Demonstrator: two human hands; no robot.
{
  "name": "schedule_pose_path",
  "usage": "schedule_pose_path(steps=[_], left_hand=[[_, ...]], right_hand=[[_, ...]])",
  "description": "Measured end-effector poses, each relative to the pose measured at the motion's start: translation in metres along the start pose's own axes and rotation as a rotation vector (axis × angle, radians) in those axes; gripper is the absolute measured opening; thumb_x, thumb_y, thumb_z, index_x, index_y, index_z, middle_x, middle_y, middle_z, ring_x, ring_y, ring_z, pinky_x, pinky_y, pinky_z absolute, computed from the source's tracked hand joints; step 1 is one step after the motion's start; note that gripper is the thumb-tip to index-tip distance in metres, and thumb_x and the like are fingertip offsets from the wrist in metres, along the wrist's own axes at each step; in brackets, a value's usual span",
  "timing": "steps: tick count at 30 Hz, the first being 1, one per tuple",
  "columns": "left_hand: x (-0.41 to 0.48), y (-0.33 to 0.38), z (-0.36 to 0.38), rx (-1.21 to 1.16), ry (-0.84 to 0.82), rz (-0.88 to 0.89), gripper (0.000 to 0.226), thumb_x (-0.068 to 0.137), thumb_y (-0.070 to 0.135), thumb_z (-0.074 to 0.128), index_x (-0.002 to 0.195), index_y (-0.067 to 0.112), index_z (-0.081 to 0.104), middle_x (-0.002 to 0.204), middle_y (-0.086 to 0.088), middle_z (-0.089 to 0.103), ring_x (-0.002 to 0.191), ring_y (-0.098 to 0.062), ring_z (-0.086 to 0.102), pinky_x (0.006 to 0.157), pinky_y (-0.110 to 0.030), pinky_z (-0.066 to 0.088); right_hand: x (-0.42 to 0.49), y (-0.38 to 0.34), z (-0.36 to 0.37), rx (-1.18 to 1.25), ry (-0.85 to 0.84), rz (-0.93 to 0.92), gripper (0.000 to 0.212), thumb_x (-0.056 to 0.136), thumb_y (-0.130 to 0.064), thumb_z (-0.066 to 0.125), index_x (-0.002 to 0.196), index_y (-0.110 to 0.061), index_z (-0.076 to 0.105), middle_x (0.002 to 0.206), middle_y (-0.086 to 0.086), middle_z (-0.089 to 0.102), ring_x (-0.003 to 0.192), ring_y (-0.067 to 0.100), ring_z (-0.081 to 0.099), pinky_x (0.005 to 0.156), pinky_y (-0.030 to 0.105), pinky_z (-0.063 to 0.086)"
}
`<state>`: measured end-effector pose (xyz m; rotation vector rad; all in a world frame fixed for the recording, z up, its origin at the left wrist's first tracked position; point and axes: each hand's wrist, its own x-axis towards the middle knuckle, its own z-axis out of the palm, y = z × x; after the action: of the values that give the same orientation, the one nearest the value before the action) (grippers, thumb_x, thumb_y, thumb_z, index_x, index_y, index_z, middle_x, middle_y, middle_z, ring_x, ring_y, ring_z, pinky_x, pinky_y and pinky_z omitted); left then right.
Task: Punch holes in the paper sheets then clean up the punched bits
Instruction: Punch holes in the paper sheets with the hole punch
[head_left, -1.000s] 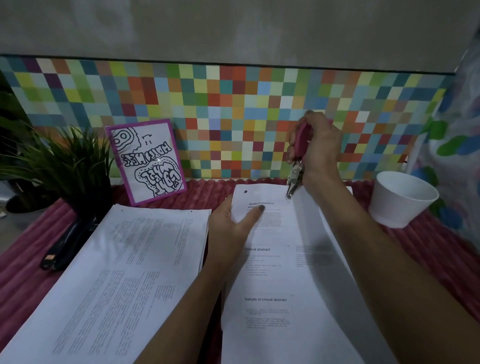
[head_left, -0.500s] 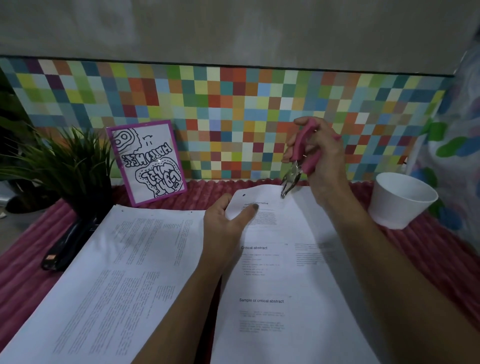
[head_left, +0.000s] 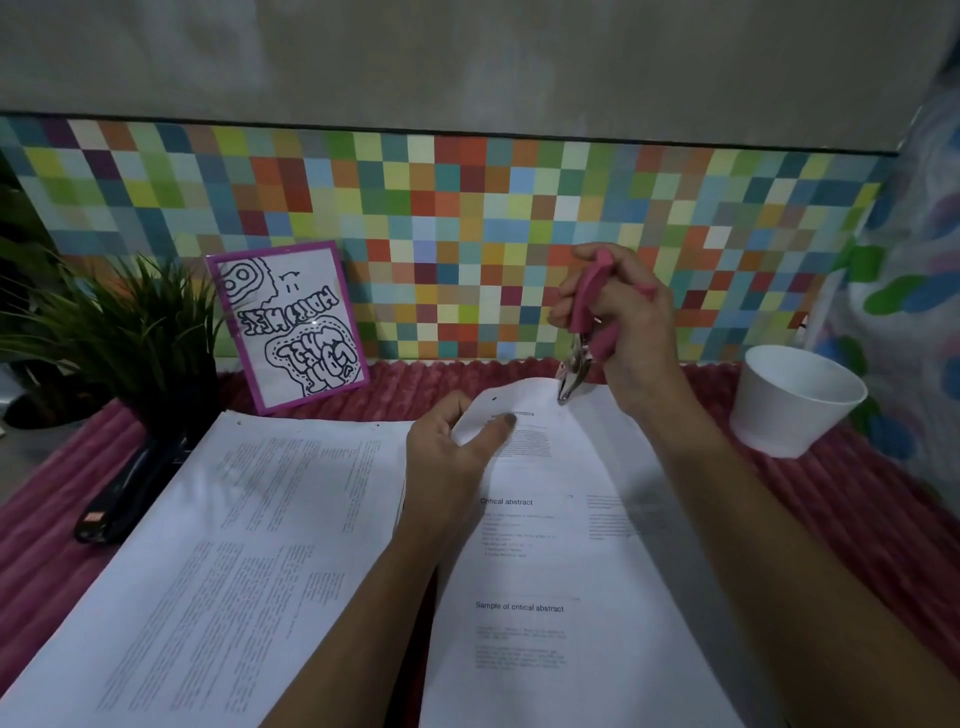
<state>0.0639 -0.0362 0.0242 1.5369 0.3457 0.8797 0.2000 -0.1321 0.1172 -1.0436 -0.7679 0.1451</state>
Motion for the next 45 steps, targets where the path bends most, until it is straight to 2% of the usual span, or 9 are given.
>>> schedule_pose_path(steps=[4, 8, 12, 19, 23, 26, 29, 35, 45], left_hand=[[0.001, 0.000, -0.001, 0.035, 0.012, -0.007, 0.027, 0.081, 0.017, 0.076, 0.086, -0.005, 0.061, 0.085, -0.023, 0.067, 0.079, -0.039, 0.065, 0.074, -0.056, 0.055], [-0.002, 0.004, 0.000, 0.052, -0.026, -0.002, 0.034, 0.082, 0.008, 0.074, 0.062, 0.010, 0.048, 0.055, 0.010, 0.052, 0.053, -0.008, 0.049, 0.053, -0.020, 0.046], [-0.002, 0.005, -0.001, -0.023, -0.101, -0.031, 0.015, 0.083, 0.007, 0.074, 0.091, -0.003, 0.066, 0.086, -0.015, 0.072, 0.079, -0.030, 0.070, 0.069, -0.035, 0.061], [0.001, -0.002, -0.001, -0.053, -0.183, -0.165, 0.023, 0.084, 0.005, 0.072, 0.107, 0.005, 0.069, 0.101, -0.005, 0.076, 0.093, -0.019, 0.073, 0.078, -0.030, 0.059], [0.011, -0.004, -0.010, 0.149, -0.207, -0.255, 0.053, 0.072, 0.029, 0.085, 0.117, 0.015, 0.060, 0.107, 0.004, 0.073, 0.100, -0.014, 0.070, 0.092, -0.039, 0.056], [0.016, 0.017, -0.005, 0.413, -0.062, 0.054, 0.071, 0.073, 0.046, 0.080, 0.131, 0.023, 0.046, 0.124, 0.015, 0.055, 0.116, -0.006, 0.054, 0.102, -0.031, 0.042], [0.030, 0.046, 0.014, 0.865, -0.180, 0.440, 0.043, 0.094, 0.044, 0.055, 0.131, 0.025, 0.051, 0.130, 0.008, 0.058, 0.121, -0.014, 0.052, 0.112, -0.046, 0.029], [0.042, 0.056, 0.036, 1.192, -0.494, 0.339, 0.024, 0.102, 0.029, 0.040, 0.107, 0.026, 0.063, 0.103, 0.004, 0.069, 0.106, -0.020, 0.063, 0.117, -0.057, 0.011], [0.042, 0.038, 0.033, 0.999, -0.472, 0.369, 0.021, 0.098, 0.022, 0.053, 0.093, 0.011, 0.071, 0.091, -0.006, 0.072, 0.084, -0.027, 0.063, 0.078, -0.033, 0.042]], right_hand=[[0.000, -0.001, -0.007, 0.141, 0.089, 0.092, 0.041, 0.066, 0.000, 0.043, 0.102, 0.000, 0.063, 0.077, 0.018, 0.059, 0.062, 0.029, 0.056, 0.062, 0.036, 0.054], [0.001, 0.004, -0.009, 0.009, 0.146, 0.047, 0.037, 0.067, -0.003, 0.047, 0.100, 0.002, 0.062, 0.071, 0.015, 0.060, 0.058, 0.029, 0.057, 0.060, 0.036, 0.054], [0.004, 0.006, -0.010, -0.042, 0.166, 0.039, 0.024, 0.079, -0.004, 0.046, 0.096, -0.002, 0.062, 0.066, 0.012, 0.060, 0.051, 0.026, 0.055, 0.054, 0.034, 0.053], [0.008, 0.011, -0.009, 0.130, 0.288, 0.071, 0.028, 0.071, -0.013, 0.047, 0.092, 0.001, 0.058, 0.059, 0.013, 0.051, 0.042, 0.023, 0.042, 0.044, 0.027, 0.038], [0.009, 0.014, -0.007, 0.121, 0.256, 0.080, 0.025, 0.071, -0.013, 0.046, 0.089, -0.001, 0.059, 0.059, 0.012, 0.051, 0.041, 0.023, 0.043, 0.044, 0.027, 0.038], [0.009, 0.013, -0.004, 0.104, 0.225, 0.077, 0.022, 0.073, -0.012, 0.046, 0.087, -0.002, 0.060, 0.056, 0.011, 0.052, 0.041, 0.022, 0.043, 0.043, 0.028, 0.037], [0.009, 0.015, 0.000, 0.084, 0.186, 0.050, 0.020, 0.075, -0.011, 0.046, 0.085, -0.004, 0.061, 0.057, 0.012, 0.052, 0.041, 0.023, 0.042, 0.043, 0.028, 0.037], [0.008, 0.017, 0.002, 0.084, 0.174, -0.004, 0.015, 0.079, -0.012, 0.048, 0.080, -0.007, 0.062, 0.059, 0.014, 0.052, 0.041, 0.023, 0.042, 0.042, 0.027, 0.038], [0.003, 0.014, -0.002, 0.100, 0.183, -0.053, 0.017, 0.082, -0.011, 0.048, 0.087, -0.001, 0.060, 0.059, 0.013, 0.053, 0.041, 0.025, 0.046, 0.042, 0.029, 0.042]])
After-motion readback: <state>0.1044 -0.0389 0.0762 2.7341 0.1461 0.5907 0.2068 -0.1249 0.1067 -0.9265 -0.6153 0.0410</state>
